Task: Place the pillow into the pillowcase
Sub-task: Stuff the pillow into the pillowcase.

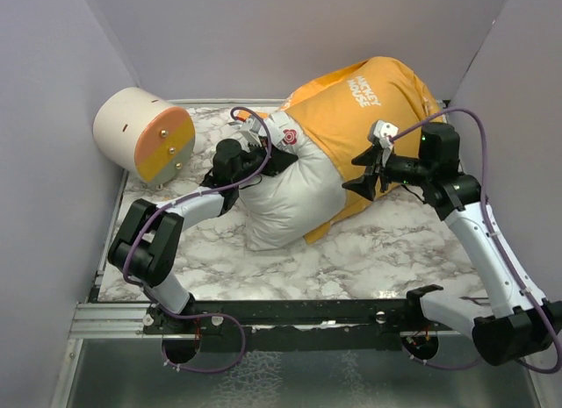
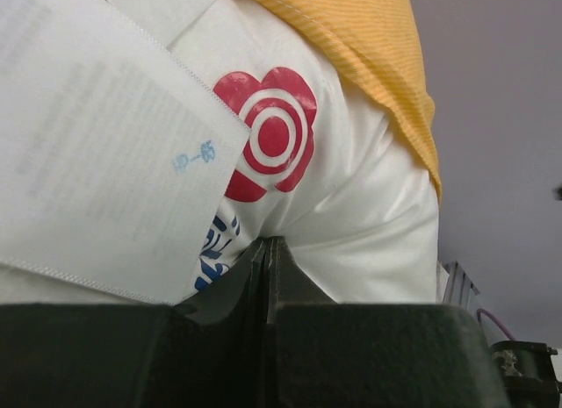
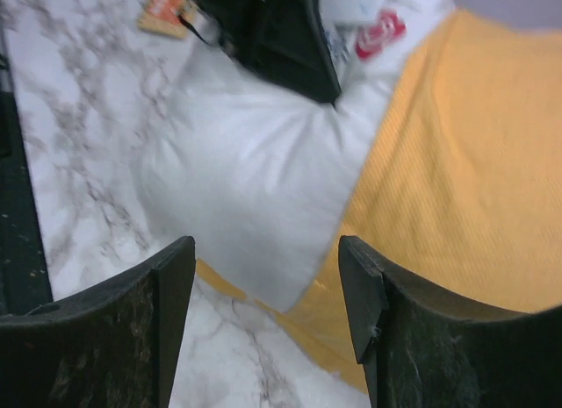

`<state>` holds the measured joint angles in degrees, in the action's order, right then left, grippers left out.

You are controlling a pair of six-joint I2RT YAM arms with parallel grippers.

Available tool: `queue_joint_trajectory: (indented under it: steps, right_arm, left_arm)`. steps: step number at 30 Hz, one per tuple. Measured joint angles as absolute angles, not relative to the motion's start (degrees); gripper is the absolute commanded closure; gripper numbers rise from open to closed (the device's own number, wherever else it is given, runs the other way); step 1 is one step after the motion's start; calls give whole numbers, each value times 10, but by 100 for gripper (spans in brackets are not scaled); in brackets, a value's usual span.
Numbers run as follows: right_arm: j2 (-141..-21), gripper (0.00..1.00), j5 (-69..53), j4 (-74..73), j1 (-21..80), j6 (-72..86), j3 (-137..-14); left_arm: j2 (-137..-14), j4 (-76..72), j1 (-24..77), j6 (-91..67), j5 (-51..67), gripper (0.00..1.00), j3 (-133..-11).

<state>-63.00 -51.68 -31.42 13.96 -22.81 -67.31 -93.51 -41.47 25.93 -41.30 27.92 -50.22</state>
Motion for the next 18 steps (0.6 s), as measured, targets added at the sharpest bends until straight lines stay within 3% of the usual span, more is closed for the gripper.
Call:
queue_joint_trajectory:
  steps: [8,11,15,18]
  right_arm:
    - [-721,41,-356,-295,139,-230,-608]
    - [-739,58,-335,-285,139,-228,-608]
    - [-743,89,-327,-273,139,-227,-608]
    - [-745,97,-335,-270,139,-224,-608]
  left_arm:
    - [-937,-421,259,-432,283,97,-502]
    - [-937,-426,260,-436,285,97,-500]
    - [-937,-430,260,-439,286,97,-498]
    - [-938,-433,261,-442,289,97,-498]
